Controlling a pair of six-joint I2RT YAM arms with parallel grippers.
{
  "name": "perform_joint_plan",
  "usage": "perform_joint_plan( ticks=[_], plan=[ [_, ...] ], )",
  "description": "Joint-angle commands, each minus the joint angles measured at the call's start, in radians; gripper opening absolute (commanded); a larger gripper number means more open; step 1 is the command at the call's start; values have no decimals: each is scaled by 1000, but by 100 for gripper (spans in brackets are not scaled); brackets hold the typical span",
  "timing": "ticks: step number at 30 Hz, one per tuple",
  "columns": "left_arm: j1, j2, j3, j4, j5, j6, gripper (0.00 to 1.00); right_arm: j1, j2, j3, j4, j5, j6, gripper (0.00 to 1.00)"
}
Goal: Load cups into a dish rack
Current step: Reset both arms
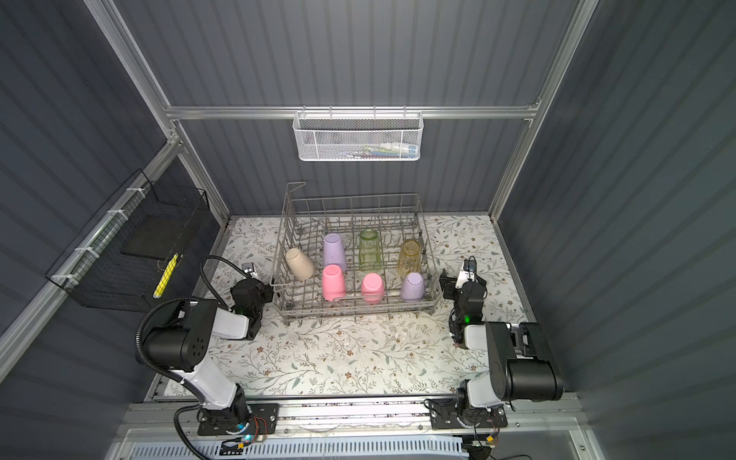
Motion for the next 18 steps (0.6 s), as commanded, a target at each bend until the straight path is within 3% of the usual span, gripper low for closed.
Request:
perform_joint_plan(
  ticks=[1, 13, 18],
  plan=[
    [-6, 4, 13, 19, -22, 19, 100, 2, -6, 5, 4, -3, 2, 99],
    [-6, 2, 10, 20, -19, 18, 100, 3, -6, 6, 2, -3, 2, 99],
    [-6, 2, 10, 21, -19, 19, 100, 2, -6, -46, 99, -109, -37, 99]
  ],
)
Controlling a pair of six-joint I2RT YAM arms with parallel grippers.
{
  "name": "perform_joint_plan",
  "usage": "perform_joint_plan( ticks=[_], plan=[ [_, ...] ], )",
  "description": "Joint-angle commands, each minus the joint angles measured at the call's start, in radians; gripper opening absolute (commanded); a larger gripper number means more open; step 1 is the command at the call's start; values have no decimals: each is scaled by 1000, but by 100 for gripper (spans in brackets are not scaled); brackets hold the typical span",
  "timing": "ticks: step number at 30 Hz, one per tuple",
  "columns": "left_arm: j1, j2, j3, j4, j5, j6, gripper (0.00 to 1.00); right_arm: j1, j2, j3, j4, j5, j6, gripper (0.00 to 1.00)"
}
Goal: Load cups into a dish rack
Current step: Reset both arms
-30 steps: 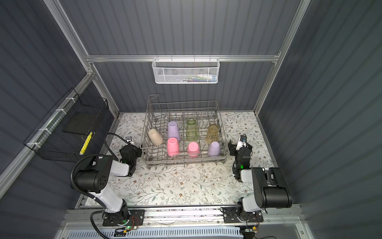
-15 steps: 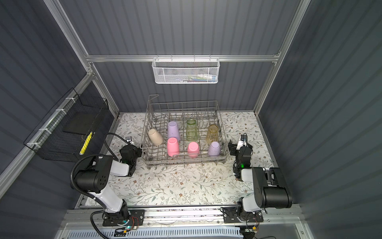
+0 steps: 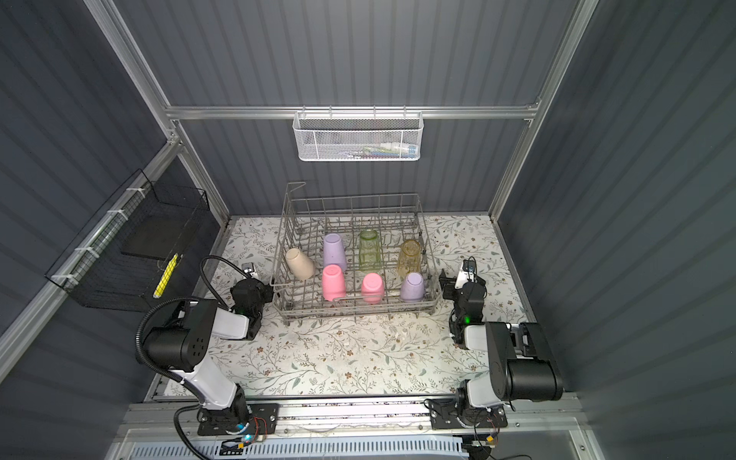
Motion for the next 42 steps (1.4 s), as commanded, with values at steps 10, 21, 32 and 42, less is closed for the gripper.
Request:
perform_joint_plan(
  ticks=[10, 21, 32, 42],
  plan=[
    [-6, 3, 10, 21, -19, 18, 100, 2, -9, 3, -5, -26, -8, 99],
    [-6, 1, 10, 20, -20, 18, 100, 0, -7, 9, -12, -58, -20, 99],
    [-6, 2, 9, 20, -19, 18, 100, -5, -4, 30, -47, 100, 47, 99],
    [-6, 1, 9, 21, -17, 20, 100, -3, -6, 25, -41, 62, 30, 99]
  ],
)
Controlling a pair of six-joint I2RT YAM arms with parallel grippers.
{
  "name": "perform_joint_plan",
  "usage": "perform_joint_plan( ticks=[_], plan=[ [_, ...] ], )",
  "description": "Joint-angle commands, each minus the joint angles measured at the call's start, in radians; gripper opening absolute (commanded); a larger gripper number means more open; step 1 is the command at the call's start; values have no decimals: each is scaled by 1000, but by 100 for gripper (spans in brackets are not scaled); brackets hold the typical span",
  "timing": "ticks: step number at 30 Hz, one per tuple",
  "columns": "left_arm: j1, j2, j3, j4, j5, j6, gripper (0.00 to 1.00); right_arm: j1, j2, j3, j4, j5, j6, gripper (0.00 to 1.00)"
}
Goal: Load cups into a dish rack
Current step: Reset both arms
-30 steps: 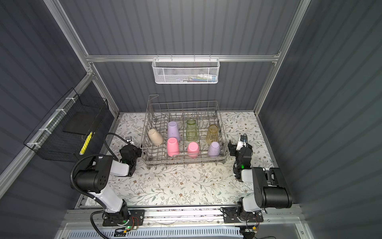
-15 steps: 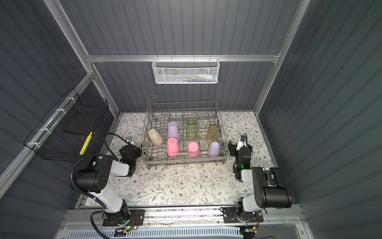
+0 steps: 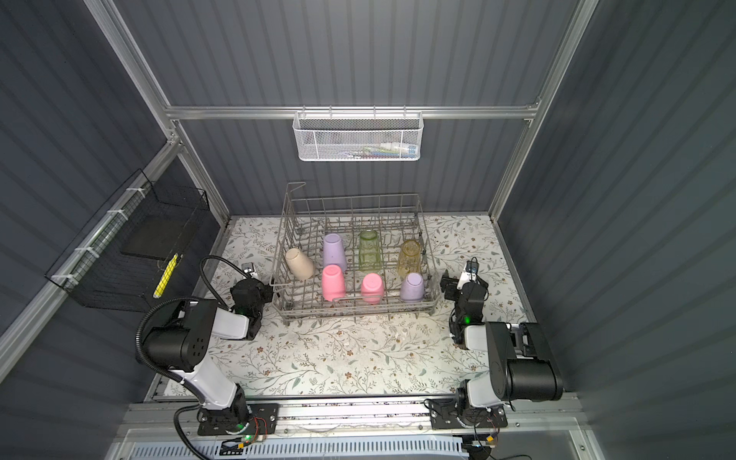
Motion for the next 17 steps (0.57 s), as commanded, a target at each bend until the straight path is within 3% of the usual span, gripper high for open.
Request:
perform_joint_plan(
  ticks=[1, 17],
  plan=[
    [-6, 2, 11, 19, -14, 24, 100, 0, -4, 17, 3, -26, -10, 99],
    [-6, 3, 12, 17, -12, 22, 100, 0, -5, 20, -6, -22, -9, 99]
  ],
)
